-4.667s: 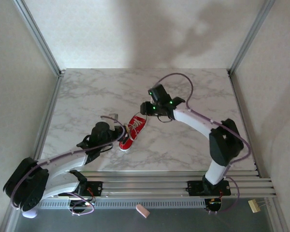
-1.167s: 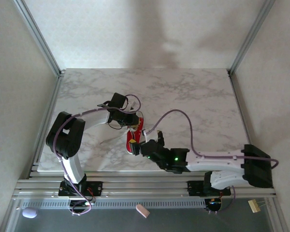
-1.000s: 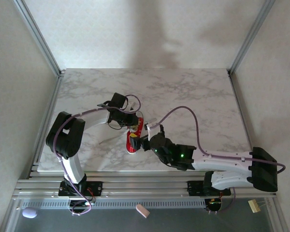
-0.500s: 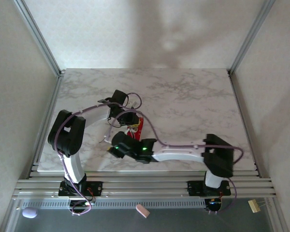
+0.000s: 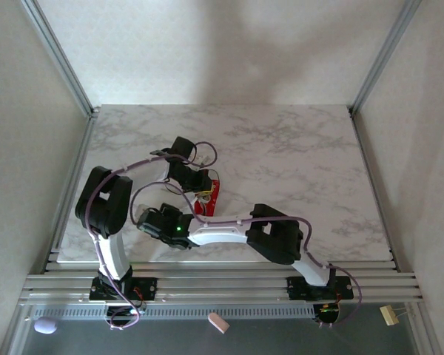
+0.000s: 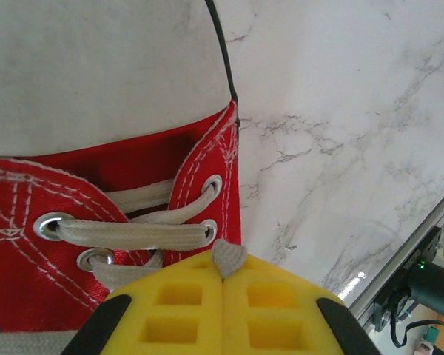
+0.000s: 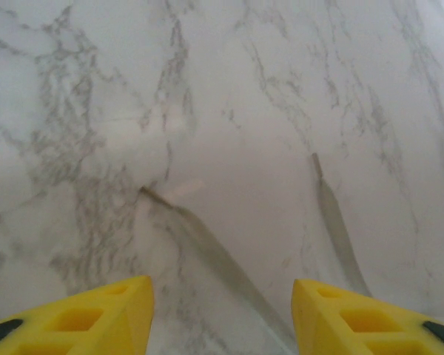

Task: Tie the shoes

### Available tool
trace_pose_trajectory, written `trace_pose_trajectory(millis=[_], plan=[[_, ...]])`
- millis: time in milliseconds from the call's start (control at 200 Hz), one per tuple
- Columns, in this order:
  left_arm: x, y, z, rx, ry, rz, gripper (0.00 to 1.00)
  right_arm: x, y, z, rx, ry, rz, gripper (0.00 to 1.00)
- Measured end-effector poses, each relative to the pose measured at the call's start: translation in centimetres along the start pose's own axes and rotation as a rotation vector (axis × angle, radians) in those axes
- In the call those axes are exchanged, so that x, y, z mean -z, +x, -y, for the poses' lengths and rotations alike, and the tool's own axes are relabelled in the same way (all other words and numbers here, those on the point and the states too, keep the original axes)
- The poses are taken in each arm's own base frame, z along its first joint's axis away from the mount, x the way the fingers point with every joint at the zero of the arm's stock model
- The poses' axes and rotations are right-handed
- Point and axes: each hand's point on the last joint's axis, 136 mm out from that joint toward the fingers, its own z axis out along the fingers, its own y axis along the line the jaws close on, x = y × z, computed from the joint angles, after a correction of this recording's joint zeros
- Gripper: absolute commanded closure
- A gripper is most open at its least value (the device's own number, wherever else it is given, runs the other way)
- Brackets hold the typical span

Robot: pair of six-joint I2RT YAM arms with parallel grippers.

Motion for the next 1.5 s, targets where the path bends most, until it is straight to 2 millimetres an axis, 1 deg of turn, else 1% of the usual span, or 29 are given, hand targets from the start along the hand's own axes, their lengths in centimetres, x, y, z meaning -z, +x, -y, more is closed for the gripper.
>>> trace_pose_trajectory(millis=[120, 350, 455, 846, 976, 1211, 1501], plan=[[0.1, -0.1, -0.1, 0.002, 0.0, 0.001, 1.0, -1.3, -0.7, 0.8, 0.01, 0.034, -0.011, 0.48], [0.1, 0.0, -0.1, -0.002, -0.001, 0.0, 1.0, -3.8, -0.8, 2.3, 0.018, 0.074, -0.059, 0.5], [0.1, -0.1, -0.1, -0.005, -0.001, 0.0, 1.0, -4.8, -1.0, 2.5, 0.023, 0.08, -0.072, 0.49], [0.1, 0.0, -0.1, -0.007, -0.001, -0.001, 1.0, -8.1, 0.2, 3.9, 0.033, 0.089, -0.159, 0.48], [0.1, 0.0, -0.1, -0.007, -0.002, -0.001, 1.0, -8.2, -0.1, 4.3, 0.035, 0.091, -0.169, 0.47], [0.1, 0.0, -0.1, -0.005, -0.003, -0.003, 1.0, -8.9, 0.4, 5.2, 0.024, 0.094, -0.196, 0.49], [0.1, 0.0, -0.1, -0.005, -0.003, -0.003, 1.0, -9.2, 0.8, 6.1, 0.027, 0.11, -0.224, 0.49]])
